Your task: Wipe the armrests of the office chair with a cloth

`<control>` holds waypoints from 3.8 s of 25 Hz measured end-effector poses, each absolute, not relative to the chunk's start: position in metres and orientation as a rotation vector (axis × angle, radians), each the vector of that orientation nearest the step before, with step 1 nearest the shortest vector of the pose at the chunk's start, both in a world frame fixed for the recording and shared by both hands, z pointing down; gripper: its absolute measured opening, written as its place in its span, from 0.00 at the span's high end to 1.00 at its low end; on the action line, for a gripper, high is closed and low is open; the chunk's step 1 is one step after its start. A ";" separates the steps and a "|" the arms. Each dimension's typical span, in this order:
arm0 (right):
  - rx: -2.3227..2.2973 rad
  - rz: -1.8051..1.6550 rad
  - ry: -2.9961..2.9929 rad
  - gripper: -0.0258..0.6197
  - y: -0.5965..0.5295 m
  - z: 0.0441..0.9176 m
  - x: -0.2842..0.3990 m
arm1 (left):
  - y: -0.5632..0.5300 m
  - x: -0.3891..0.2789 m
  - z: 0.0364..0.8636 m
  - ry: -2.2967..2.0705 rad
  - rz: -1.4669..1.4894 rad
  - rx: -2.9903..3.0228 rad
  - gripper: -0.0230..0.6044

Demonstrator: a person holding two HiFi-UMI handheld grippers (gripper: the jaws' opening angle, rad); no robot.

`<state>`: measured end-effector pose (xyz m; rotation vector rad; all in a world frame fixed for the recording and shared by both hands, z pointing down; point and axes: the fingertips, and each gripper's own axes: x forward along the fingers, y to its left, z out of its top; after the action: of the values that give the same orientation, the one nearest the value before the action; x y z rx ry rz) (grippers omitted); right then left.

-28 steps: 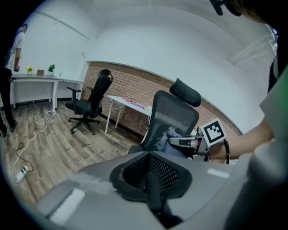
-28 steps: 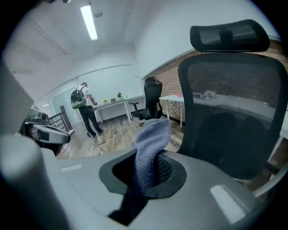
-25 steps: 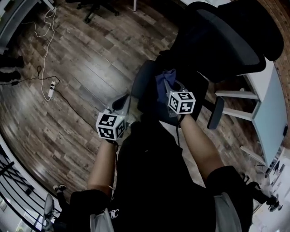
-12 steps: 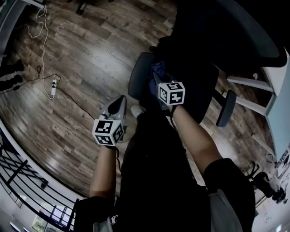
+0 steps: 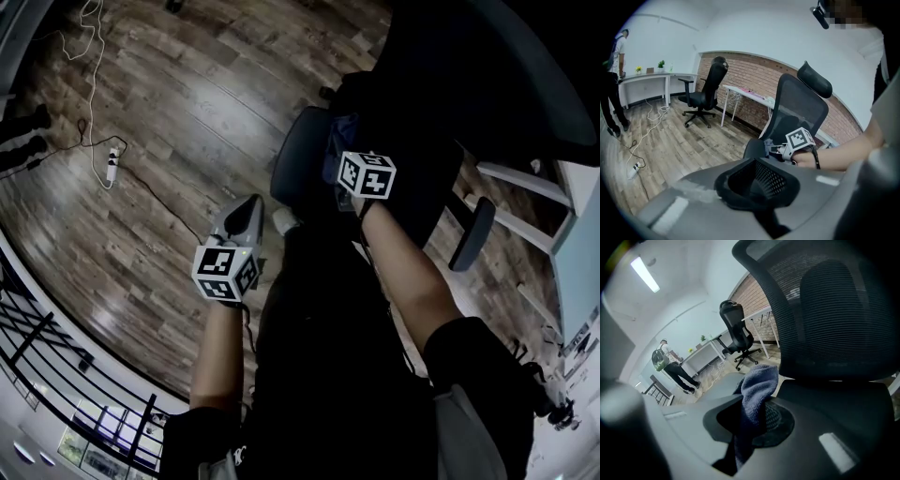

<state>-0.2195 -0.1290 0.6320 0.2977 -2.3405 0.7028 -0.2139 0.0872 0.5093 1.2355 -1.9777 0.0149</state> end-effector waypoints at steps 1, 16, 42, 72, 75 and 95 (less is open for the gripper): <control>0.307 0.699 -2.337 0.89 -0.135 0.633 -0.221 | 0.086 -0.214 0.510 -1.977 0.013 1.233 0.95; -0.002 0.280 -2.327 0.90 -0.155 0.610 -0.292 | 0.089 -0.221 0.515 -1.974 -0.028 1.207 0.95; -0.502 -0.630 -1.954 0.90 -0.053 0.627 -0.311 | 0.149 -0.212 0.512 -2.100 -0.188 1.039 0.95; -0.795 -0.527 -1.925 0.90 0.119 0.622 -0.182 | 0.202 -0.218 0.510 -2.114 -0.228 1.067 0.95; -0.865 -0.513 -1.940 0.89 0.122 0.614 -0.168 | 0.197 -0.215 0.507 -2.099 -0.227 1.085 0.95; -0.558 -0.158 -2.150 0.90 0.052 0.636 -0.134 | 0.129 -0.195 0.511 -1.926 0.108 1.346 0.95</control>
<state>-0.1340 0.0521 0.6364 -0.5576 -2.1499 -0.1581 -0.1945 0.1292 0.5105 1.3465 -1.9262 0.1079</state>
